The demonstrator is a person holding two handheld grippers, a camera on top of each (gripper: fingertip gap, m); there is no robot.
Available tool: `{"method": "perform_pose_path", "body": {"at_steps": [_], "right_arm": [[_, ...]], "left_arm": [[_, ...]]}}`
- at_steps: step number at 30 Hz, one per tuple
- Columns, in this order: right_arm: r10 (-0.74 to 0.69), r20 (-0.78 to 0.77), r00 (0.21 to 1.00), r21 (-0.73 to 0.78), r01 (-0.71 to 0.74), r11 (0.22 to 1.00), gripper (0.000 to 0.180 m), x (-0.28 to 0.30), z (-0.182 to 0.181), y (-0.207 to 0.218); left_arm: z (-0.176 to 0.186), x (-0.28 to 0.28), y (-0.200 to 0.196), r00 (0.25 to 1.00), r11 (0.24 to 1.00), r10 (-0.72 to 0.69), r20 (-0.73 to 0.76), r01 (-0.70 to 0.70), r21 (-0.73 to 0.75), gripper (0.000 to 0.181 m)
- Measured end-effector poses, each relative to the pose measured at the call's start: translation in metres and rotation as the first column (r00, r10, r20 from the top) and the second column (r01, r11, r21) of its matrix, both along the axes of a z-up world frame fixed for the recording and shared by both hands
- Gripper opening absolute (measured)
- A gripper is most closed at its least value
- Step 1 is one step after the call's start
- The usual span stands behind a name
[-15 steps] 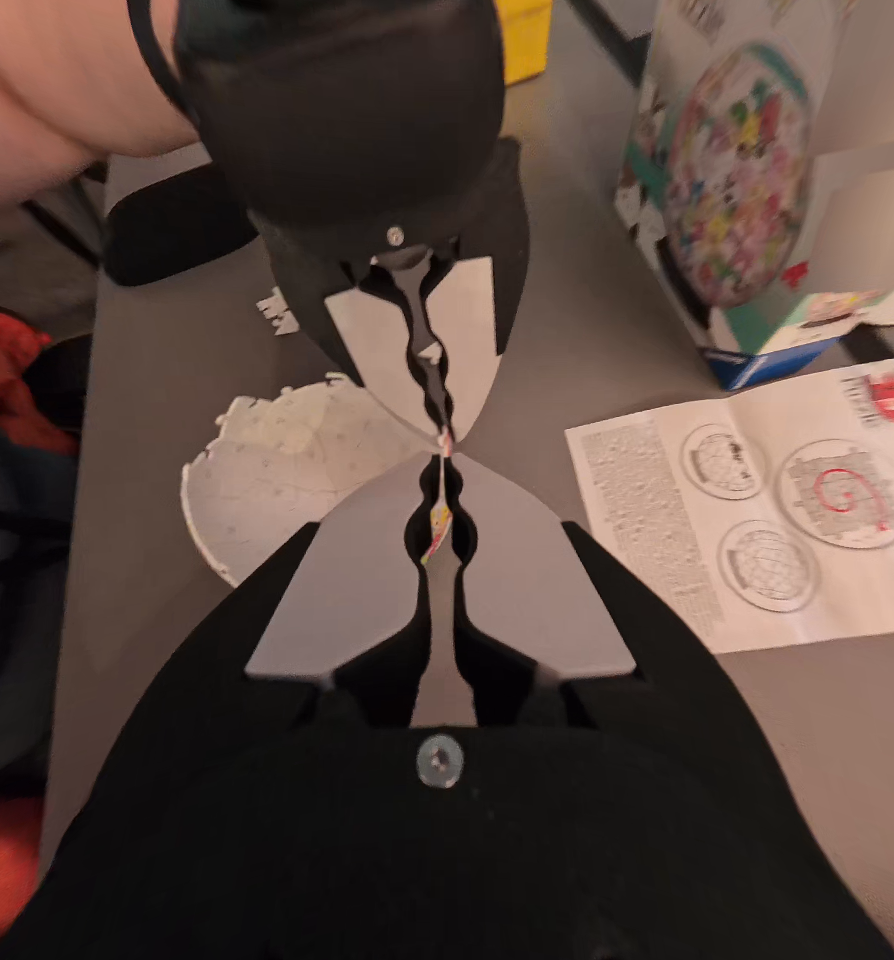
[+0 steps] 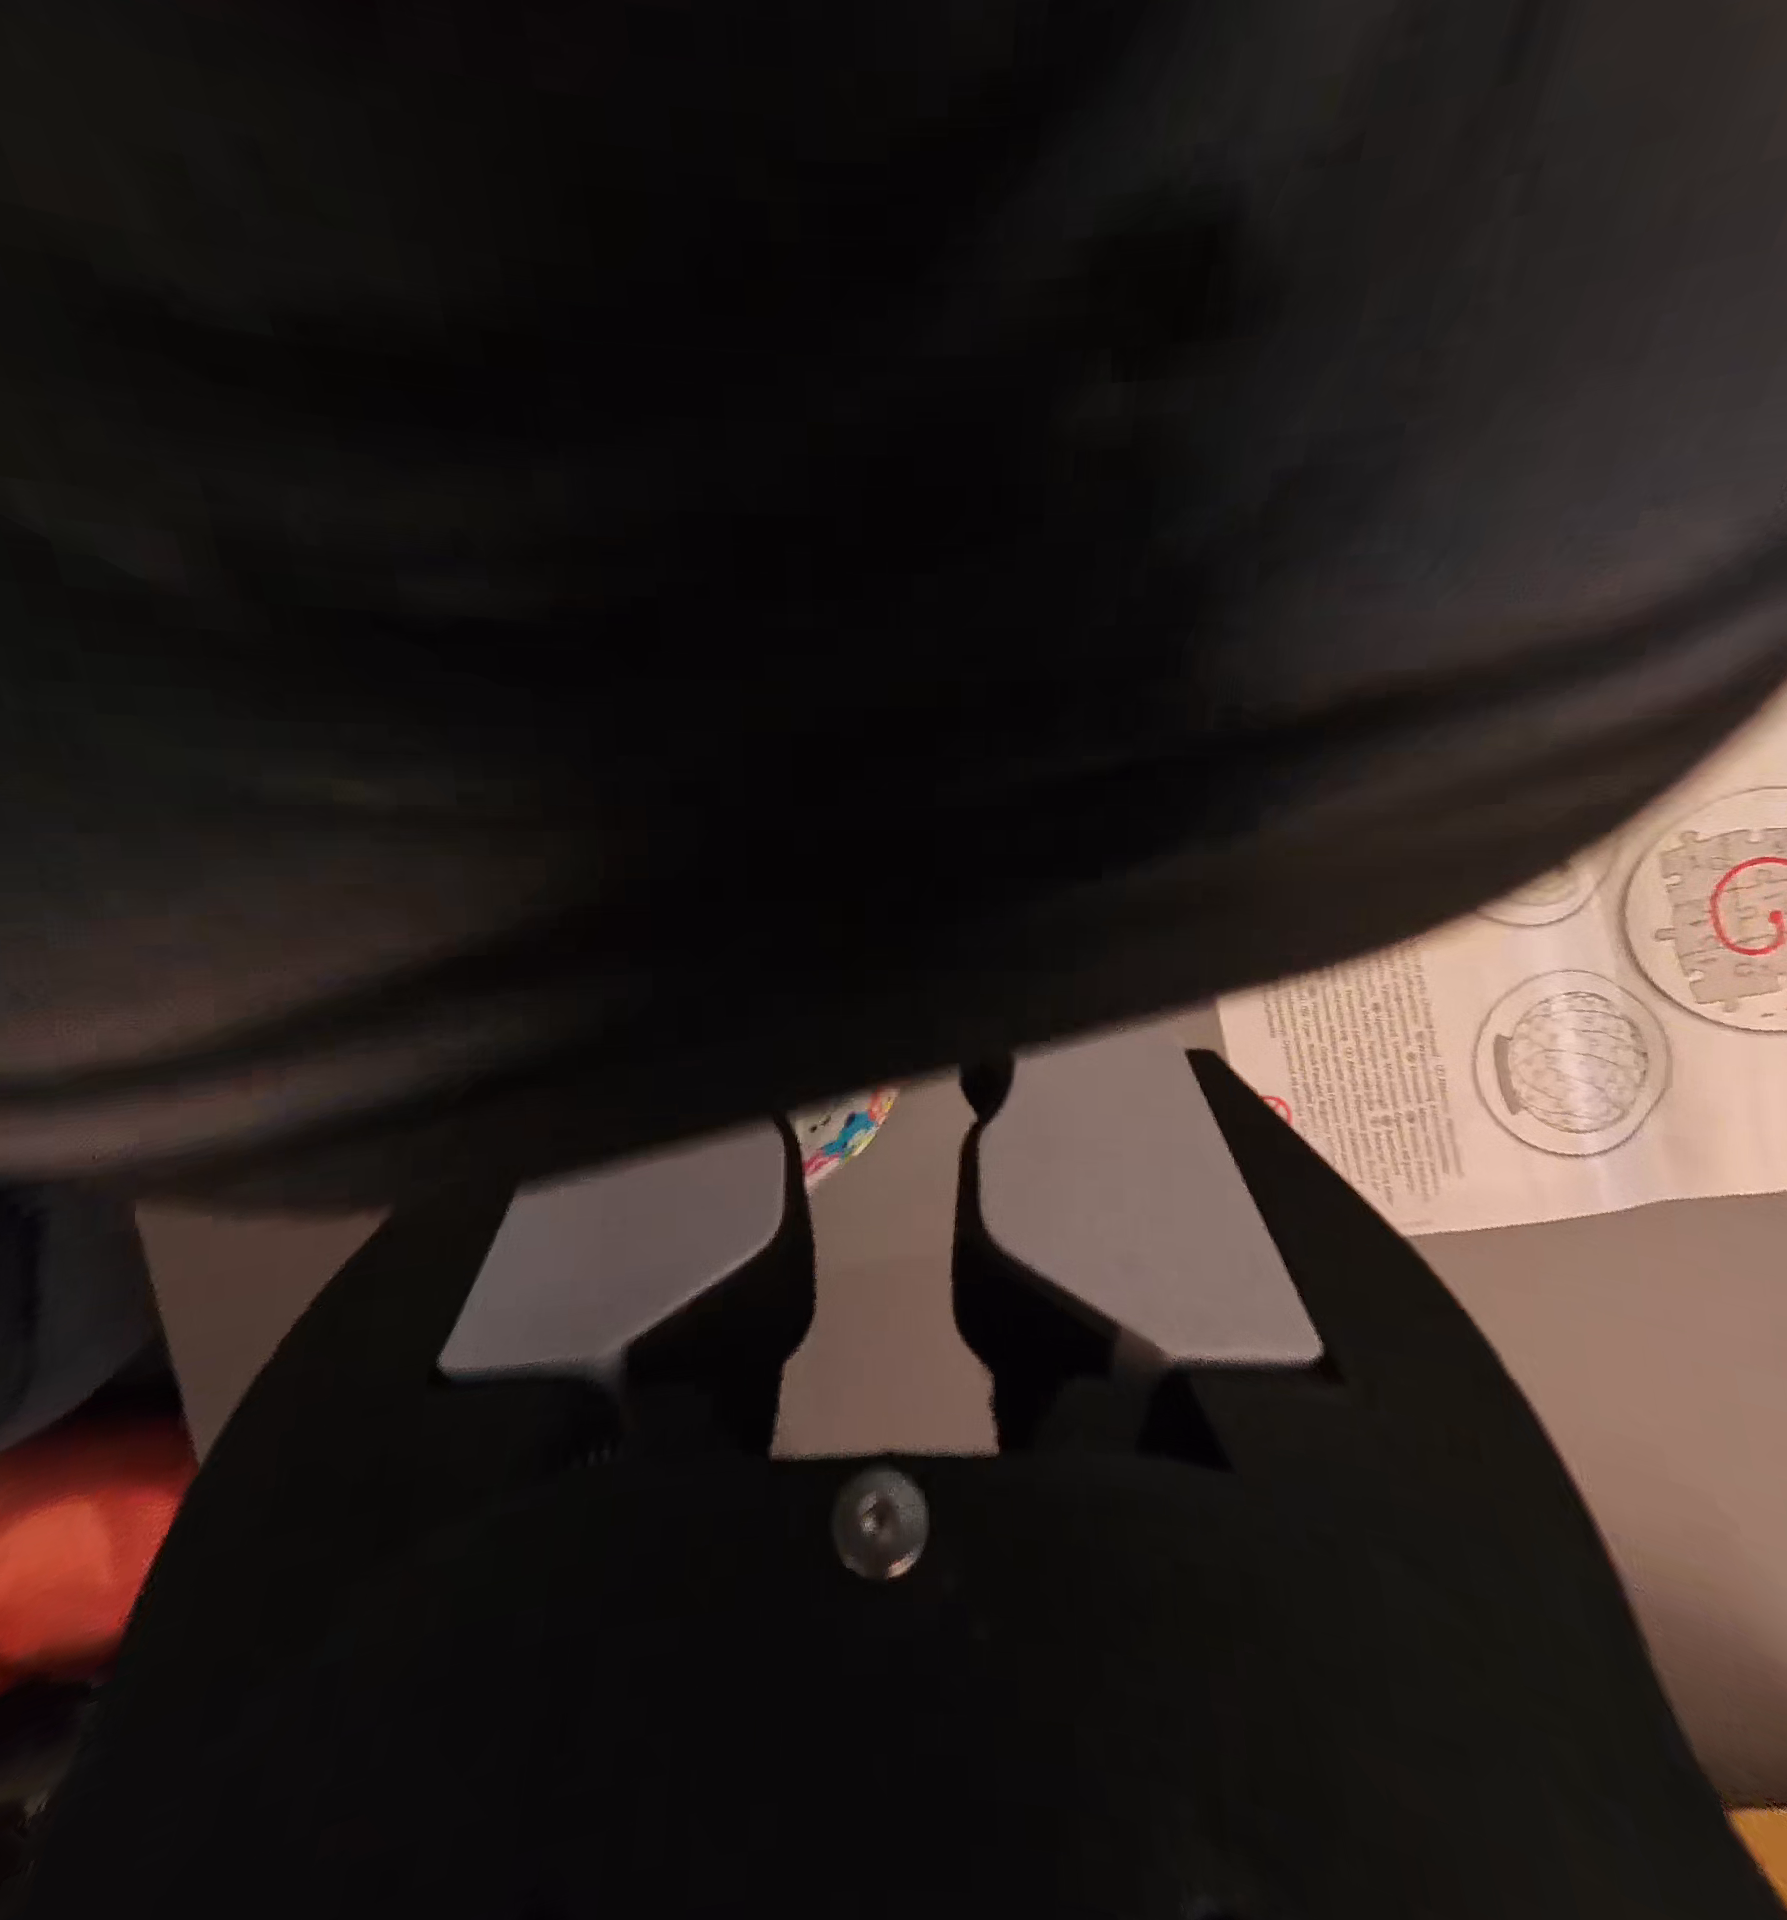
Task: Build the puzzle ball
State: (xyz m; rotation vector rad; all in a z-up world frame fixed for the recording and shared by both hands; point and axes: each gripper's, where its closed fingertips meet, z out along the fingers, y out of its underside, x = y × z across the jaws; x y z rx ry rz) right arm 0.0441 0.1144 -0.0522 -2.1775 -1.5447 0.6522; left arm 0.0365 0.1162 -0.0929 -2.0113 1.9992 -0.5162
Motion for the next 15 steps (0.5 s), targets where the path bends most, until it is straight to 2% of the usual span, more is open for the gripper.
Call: {"method": "perform_pose_path", "body": {"at_steps": [5,9,13,15], "right_arm": [[0.024,0.051,0.998,-0.005,-0.023,1.0,0.023,0.005,-0.01,0.007],[0.097,0.02,0.995,-0.06,-0.096,0.994,0.017,0.001,-0.011,0.004],[0.223,-0.042,0.974,0.005,-0.223,0.975,0.012,0.0,-0.011,0.004],[0.24,-0.047,0.97,0.032,-0.239,0.971,0.012,0.004,-0.014,0.008]], "left_arm": [[0.0,0.0,0.0,1.0,1.0,0.008,0.012,-0.008,-0.006,0.002],[-0.002,-0.001,0.0,1.0,1.0,0.022,0.01,-0.022,-0.017,0.002],[-0.002,-0.001,0.0,0.999,0.999,0.028,0.015,-0.028,-0.016,0.002],[-0.002,-0.001,0.0,0.999,0.999,0.034,0.017,-0.034,-0.018,0.002]]}}
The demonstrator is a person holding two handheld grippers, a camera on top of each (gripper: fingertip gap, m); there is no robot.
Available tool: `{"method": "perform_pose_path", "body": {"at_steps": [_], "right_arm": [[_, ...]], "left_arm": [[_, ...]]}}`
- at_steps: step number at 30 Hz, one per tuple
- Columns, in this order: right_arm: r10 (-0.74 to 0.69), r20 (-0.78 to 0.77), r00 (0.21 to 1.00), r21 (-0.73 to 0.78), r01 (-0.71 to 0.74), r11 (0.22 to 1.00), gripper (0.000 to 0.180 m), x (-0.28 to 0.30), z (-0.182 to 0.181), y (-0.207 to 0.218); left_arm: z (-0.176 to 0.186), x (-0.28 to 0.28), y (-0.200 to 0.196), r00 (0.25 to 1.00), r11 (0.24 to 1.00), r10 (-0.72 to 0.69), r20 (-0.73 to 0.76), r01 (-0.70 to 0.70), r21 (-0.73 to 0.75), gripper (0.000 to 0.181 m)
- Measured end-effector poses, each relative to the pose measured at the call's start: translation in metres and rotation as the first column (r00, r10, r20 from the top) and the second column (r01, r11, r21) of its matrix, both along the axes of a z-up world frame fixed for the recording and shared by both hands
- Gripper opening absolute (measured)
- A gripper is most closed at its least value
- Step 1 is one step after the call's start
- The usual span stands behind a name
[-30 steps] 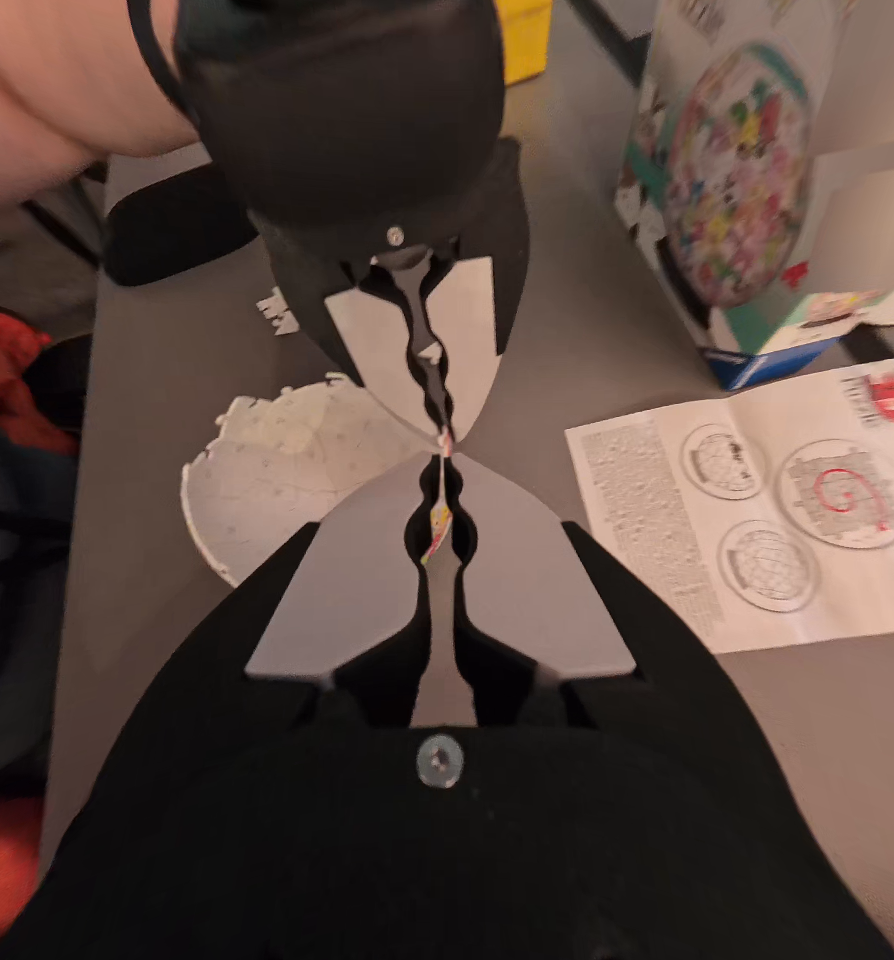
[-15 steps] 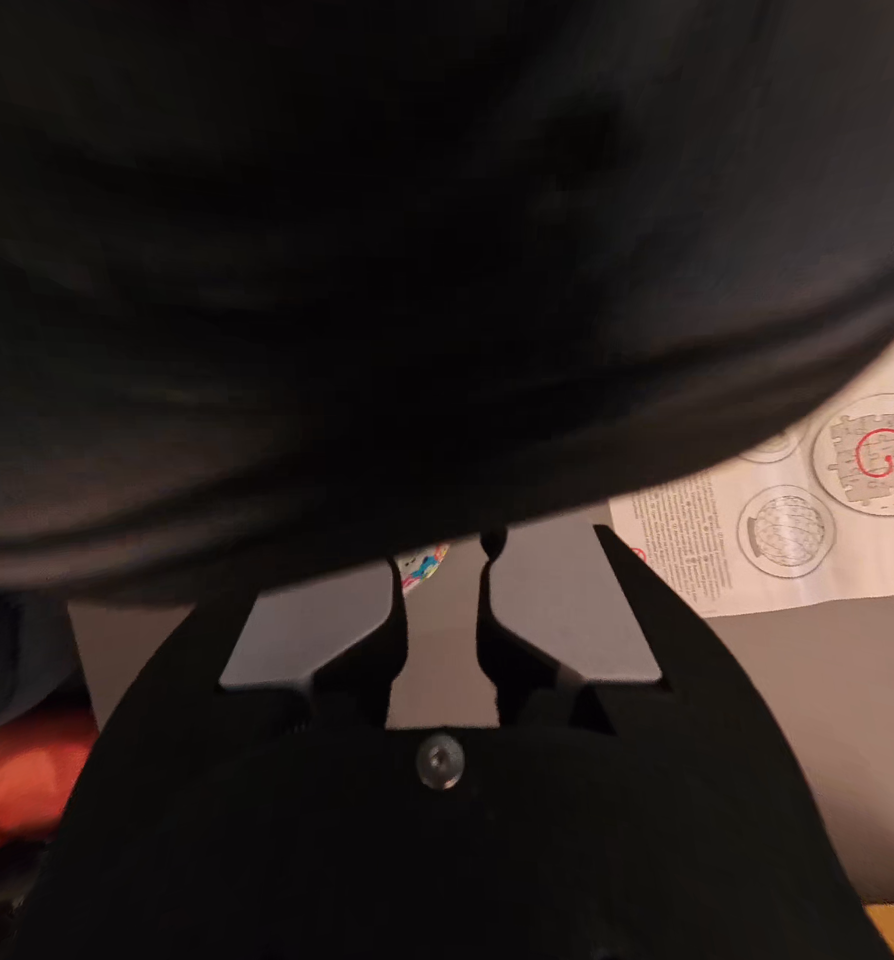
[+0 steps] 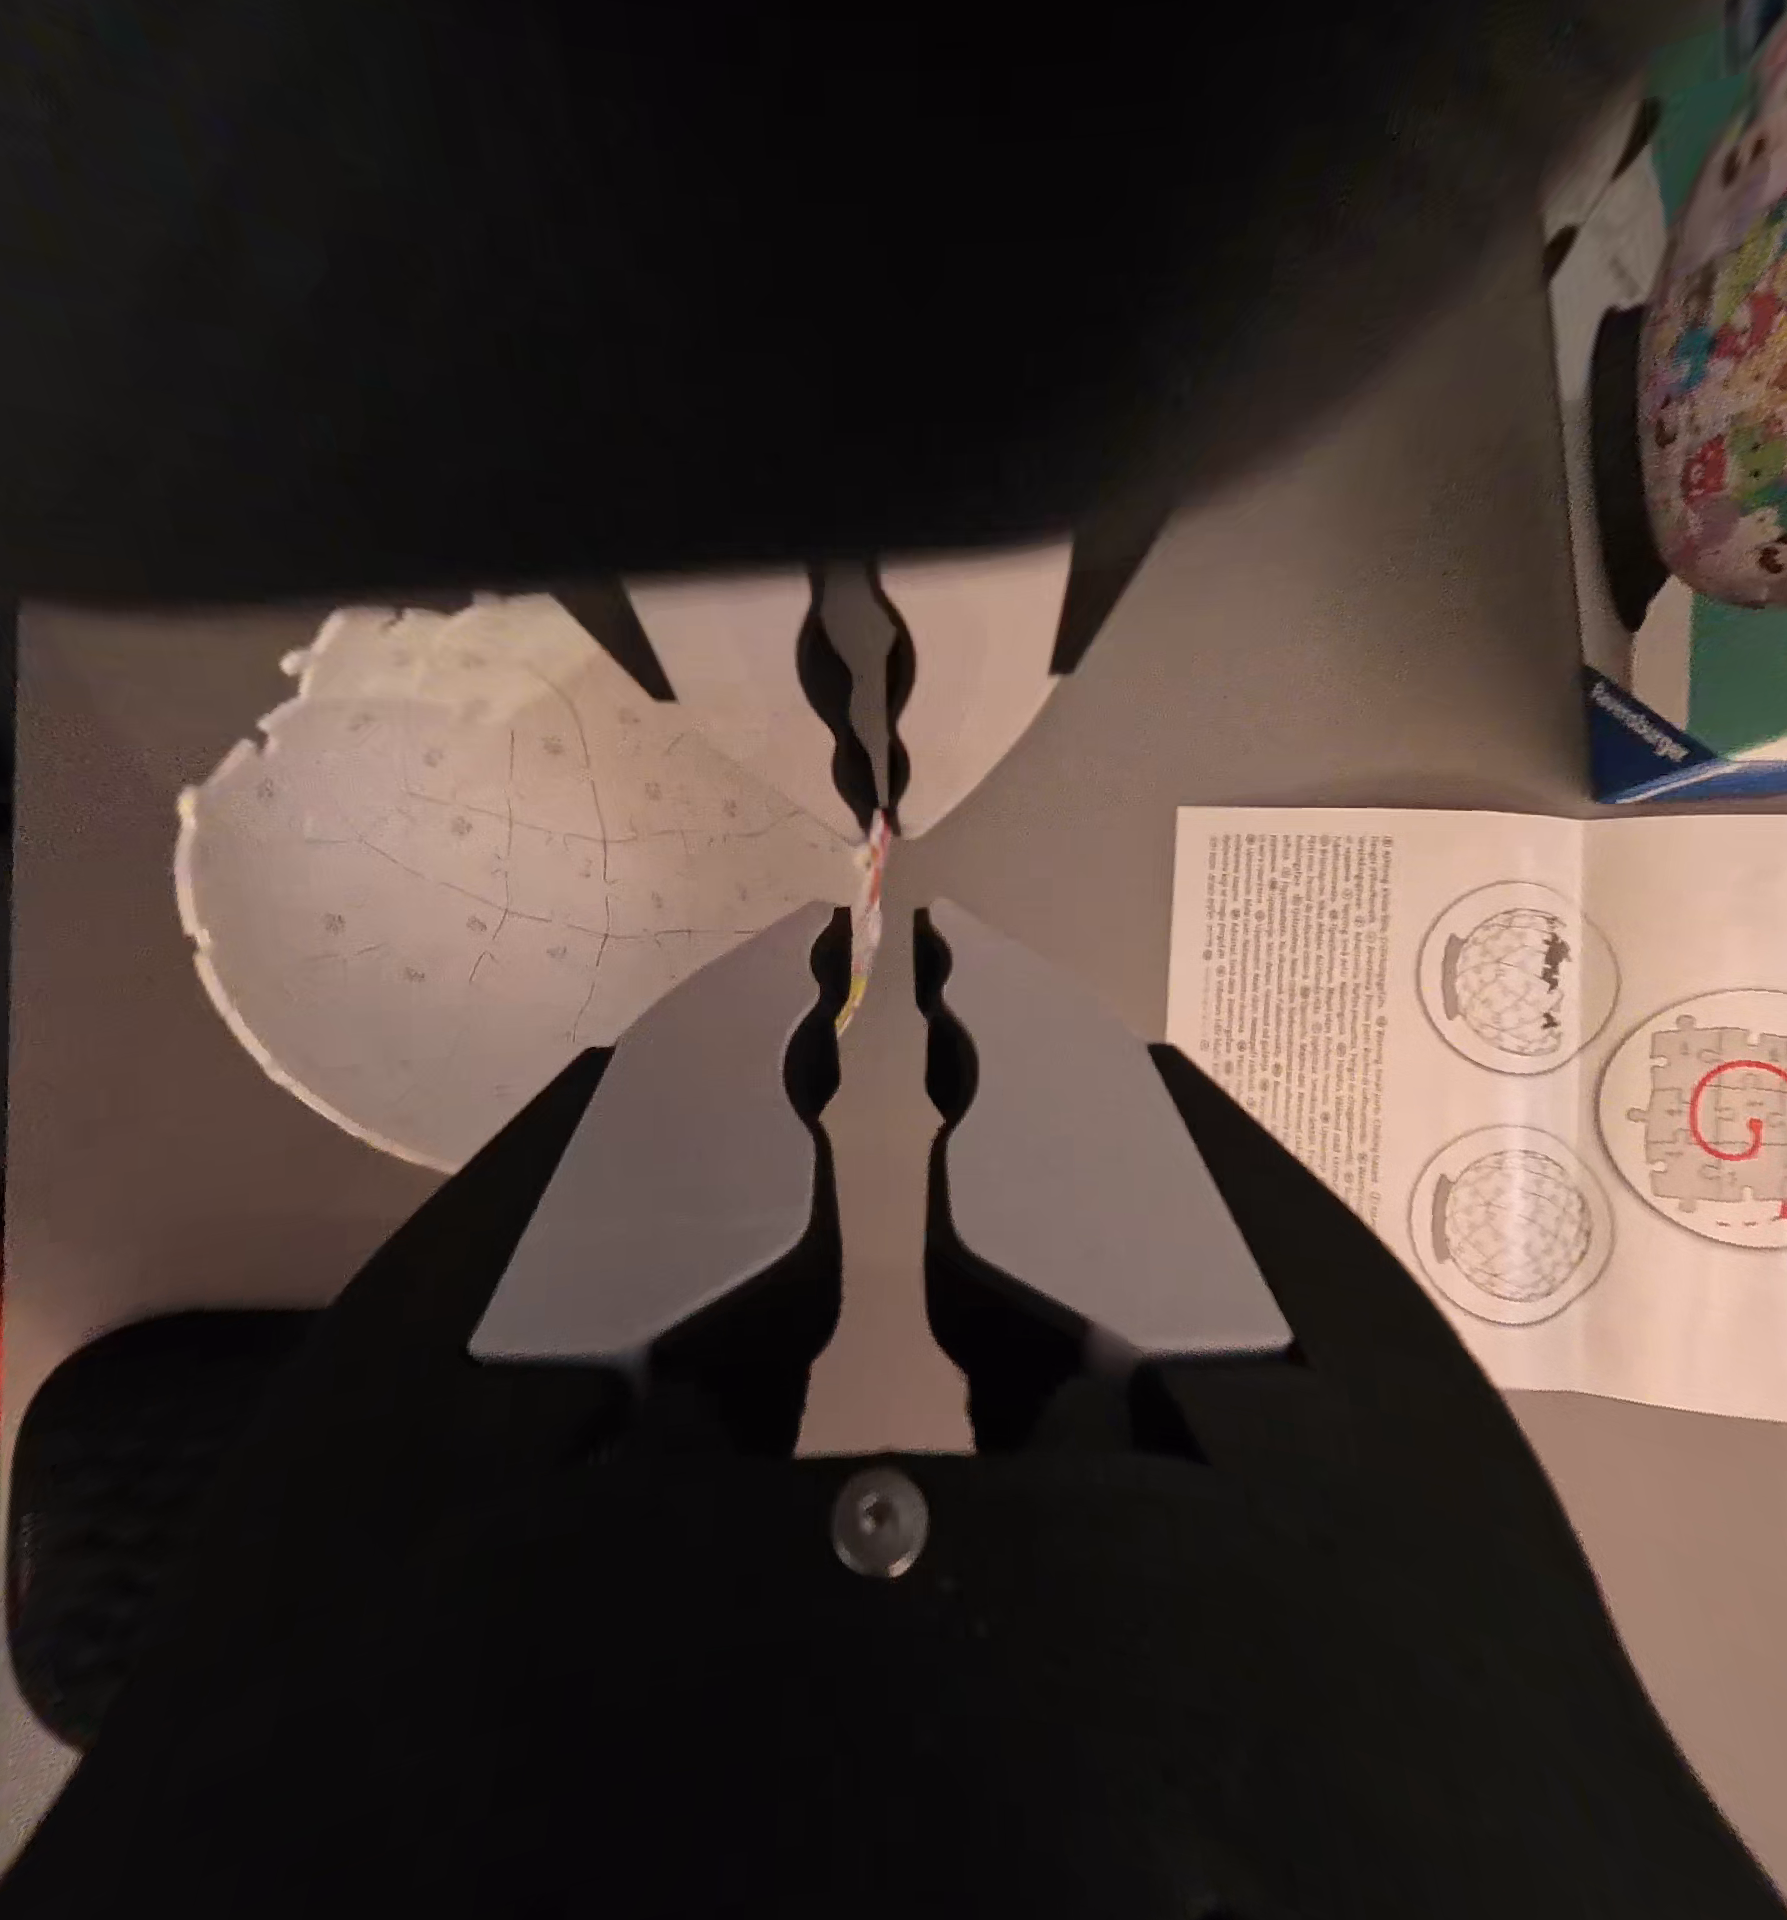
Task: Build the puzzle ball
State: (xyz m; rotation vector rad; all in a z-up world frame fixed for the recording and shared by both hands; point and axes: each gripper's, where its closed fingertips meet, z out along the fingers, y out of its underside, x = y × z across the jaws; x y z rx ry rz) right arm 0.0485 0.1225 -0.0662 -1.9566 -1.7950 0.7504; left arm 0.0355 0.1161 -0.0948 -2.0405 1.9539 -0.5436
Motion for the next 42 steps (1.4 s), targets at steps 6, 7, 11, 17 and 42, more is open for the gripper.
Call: {"method": "perform_pose_path", "body": {"at_steps": [6,7,11,17,42], "right_arm": [[0.143,-0.072,0.987,0.212,-0.125,0.969,0.014,0.0,0.002,0.01],[0.119,-0.068,0.991,0.199,-0.103,0.975,0.014,0.0,0.002,0.014],[0.155,-0.136,0.979,-0.005,-0.157,0.988,0.015,-0.007,0.009,-0.003],[0.301,-0.221,0.928,0.329,-0.22,0.918,0.007,-0.015,0.028,-0.003],[-0.134,0.426,0.895,0.372,-0.038,0.928,0.035,-0.005,-0.014,-0.008]], "left_arm": [[0.0,0.0,0.0,1.0,1.0,0.005,0.003,-0.005,-0.004,0.002],[0.0,0.0,0.0,1.0,1.0,0.007,0.004,-0.007,-0.004,0.002],[0.0,0.001,0.0,1.0,1.0,0.01,0.011,-0.01,-0.005,0.002],[0.0,0.001,0.001,1.0,1.0,0.014,0.022,-0.014,-0.011,0.002],[0.0,-0.001,0.001,0.998,0.999,0.046,0.051,-0.046,-0.01,0.002]]}}
